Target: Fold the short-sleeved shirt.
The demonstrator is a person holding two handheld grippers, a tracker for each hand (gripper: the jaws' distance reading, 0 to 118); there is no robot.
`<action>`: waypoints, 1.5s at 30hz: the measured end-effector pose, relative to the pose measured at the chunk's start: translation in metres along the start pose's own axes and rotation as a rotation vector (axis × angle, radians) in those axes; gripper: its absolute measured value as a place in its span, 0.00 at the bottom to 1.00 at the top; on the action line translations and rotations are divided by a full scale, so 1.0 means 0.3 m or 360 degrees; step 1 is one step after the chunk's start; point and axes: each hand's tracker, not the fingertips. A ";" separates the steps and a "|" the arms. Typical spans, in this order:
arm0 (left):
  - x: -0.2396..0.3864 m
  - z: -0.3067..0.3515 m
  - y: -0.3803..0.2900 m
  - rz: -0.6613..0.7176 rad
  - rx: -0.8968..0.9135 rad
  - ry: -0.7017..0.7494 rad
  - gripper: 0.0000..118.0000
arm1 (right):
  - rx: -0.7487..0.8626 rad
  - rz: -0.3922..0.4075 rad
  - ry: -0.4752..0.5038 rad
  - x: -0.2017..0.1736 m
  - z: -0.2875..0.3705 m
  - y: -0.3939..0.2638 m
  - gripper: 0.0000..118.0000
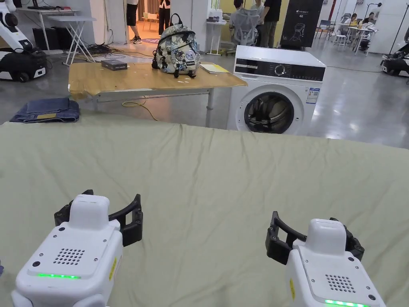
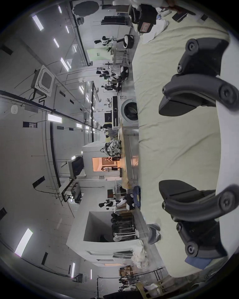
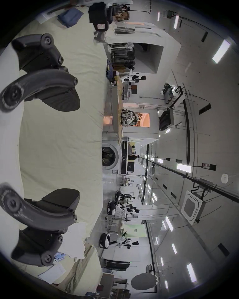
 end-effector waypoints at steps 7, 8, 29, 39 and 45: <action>-0.013 0.002 -0.007 0.0049 -0.0021 -0.0038 0.69 | 0.0005 -0.0059 0.0072 0.010 -0.013 0.013 0.84; -0.012 0.000 -0.004 0.0050 -0.0027 -0.0032 0.69 | -0.0010 -0.0065 0.0046 0.006 -0.018 0.017 0.84; -0.003 0.025 0.001 -0.0053 0.0284 0.0036 0.75 | -0.0145 -0.0218 -0.0111 -0.025 -0.029 0.092 0.84; -0.012 0.002 0.001 -0.0024 0.0136 -0.0006 0.75 | -0.0200 -0.0151 -0.0201 -0.051 -0.050 0.089 0.84; -0.015 -0.012 -0.007 -0.0035 0.0083 -0.0014 0.75 | -0.0216 -0.0107 -0.0197 -0.060 -0.058 0.076 0.84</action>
